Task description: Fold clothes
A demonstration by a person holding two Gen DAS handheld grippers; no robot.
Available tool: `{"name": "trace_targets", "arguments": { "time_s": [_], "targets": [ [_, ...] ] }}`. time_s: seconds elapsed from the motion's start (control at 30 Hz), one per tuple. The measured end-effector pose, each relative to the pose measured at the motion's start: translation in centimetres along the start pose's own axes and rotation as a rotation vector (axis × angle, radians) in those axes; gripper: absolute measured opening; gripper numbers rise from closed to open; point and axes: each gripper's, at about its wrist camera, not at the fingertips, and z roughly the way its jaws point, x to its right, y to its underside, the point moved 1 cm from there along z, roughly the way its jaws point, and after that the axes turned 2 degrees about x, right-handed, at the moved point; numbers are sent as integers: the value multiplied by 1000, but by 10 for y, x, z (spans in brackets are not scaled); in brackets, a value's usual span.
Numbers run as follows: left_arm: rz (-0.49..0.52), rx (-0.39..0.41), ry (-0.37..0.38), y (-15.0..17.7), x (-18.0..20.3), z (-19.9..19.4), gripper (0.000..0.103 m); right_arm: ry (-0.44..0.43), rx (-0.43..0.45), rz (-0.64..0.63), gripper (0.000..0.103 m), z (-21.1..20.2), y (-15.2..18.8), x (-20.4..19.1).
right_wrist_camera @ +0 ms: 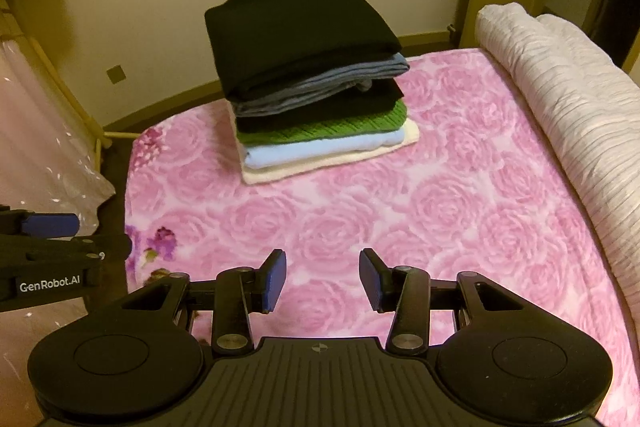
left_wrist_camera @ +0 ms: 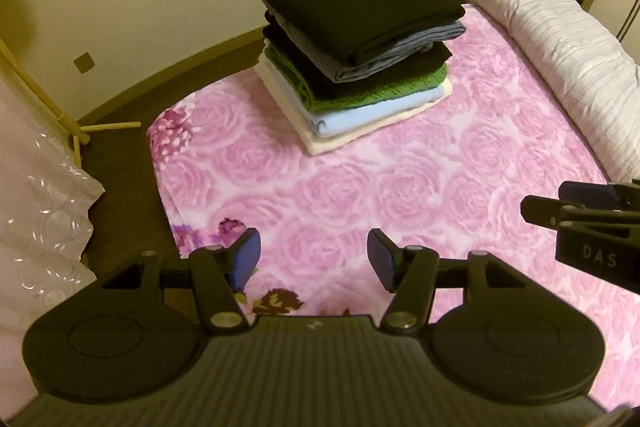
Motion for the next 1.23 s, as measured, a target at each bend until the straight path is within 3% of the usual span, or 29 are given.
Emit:
{"name": "trace_targets", "arguments": {
  "time_s": [0.5,0.9,1.23],
  "targets": [
    [44,-21,-40,-13,31,37,55,-22,-34,-12,44,37,-19,37],
    [23,-43,-35,-25,39,64,55,-33,-63,-9,44,63,-29,51],
    [-2,16,-57,-33,29,66,55,-40,-68,-2,44,71,-35,50]
  ]
}}
